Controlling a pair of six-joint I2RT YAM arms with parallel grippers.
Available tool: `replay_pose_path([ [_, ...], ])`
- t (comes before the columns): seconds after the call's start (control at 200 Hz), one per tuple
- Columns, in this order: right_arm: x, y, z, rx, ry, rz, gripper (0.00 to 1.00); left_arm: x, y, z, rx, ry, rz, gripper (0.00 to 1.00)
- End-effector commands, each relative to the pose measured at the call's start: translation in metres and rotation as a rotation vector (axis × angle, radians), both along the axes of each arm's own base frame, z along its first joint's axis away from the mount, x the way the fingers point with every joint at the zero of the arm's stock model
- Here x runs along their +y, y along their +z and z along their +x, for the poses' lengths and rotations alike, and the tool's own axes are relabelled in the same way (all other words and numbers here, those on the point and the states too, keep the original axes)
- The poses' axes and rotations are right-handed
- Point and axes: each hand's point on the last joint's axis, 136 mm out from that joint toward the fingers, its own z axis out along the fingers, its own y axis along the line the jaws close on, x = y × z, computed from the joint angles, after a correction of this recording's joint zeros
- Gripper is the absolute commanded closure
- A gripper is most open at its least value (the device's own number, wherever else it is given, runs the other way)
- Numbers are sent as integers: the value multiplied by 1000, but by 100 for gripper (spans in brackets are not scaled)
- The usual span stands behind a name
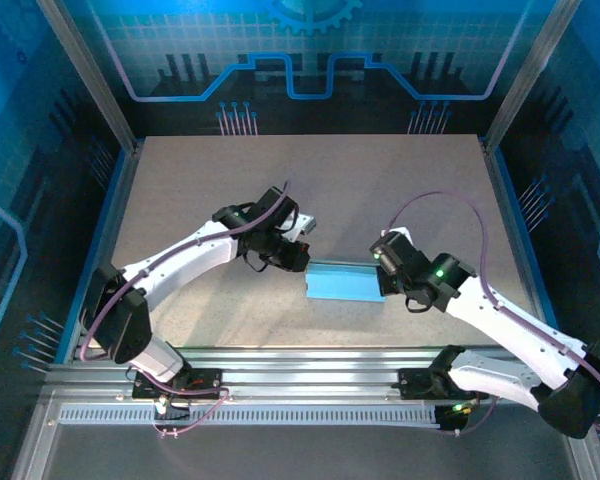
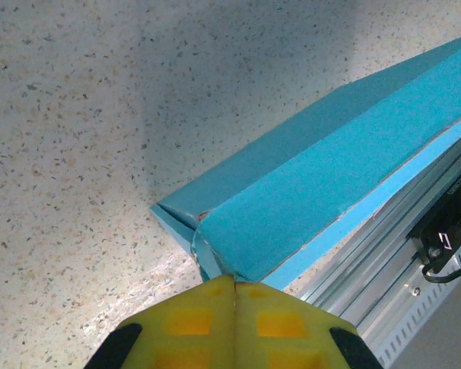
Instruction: Fold the paper box
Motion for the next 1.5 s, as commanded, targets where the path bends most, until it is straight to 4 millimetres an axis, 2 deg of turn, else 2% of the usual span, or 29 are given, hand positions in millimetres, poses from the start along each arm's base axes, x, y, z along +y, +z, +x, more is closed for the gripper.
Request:
replay_pose_path([
  [0.0, 5, 2, -3, -1, 1, 54, 95, -5, 13, 4, -100, -10, -45, 98],
  [0.03, 2, -7, -6, 17, 0, 42, 95, -5, 13, 3, -104, -10, -50, 98],
  [0.15, 2, -10, -9, 32, -1, 62, 94, -6, 15, 0, -118, -23, -47, 97],
  [0.39, 2, -8, -10, 54, 9, 114, 92, -9, 7, -4, -141, -51, -3, 97],
  [0.48, 1, -1, -11, 48, 20, 142, 87, -10, 4, -5, -139, -57, 2, 96],
  [0.54, 1, 6, -12, 40, 36, 154, 80, -11, 4, -4, -143, -64, -4, 96],
  [0.585, -2, 6, -15, 45, 45, 140, 70, -11, 4, -4, -147, -70, -3, 95],
  [0.6, -1, 15, -13, 27, 50, 148, 66, -11, 3, -4, -150, -73, -1, 95],
  [0.635, -2, 20, -12, 24, 62, 138, 57, -12, 3, -4, -155, -82, 0, 95],
  [0.696, -1, 27, -11, 22, 77, 125, 48, -12, 2, -3, -155, -92, 8, 94],
  [0.776, 6, 36, -9, 18, 126, 130, 38, -15, 1, -3, -150, -109, 8, 94],
  [0.861, 20, 40, -9, 30, 217, 147, 18, -16, 1, -1, -153, -110, 6, 94],
  [0.976, 30, 40, -8, 53, 302, 116, 9, -17, -1, 1, -153, -112, 12, 95],
  [1.071, 48, 38, -13, 88, 427, 111, 0, -19, -6, 2, -143, -122, 23, 95],
  [1.226, 60, 31, -8, 111, 507, 63, 0, -22, -6, 5, -151, -130, 20, 94],
  [1.491, 66, 26, 18, 85, 546, -35, 0, -25, -4, 6, -155, -151, 17, 94],
])
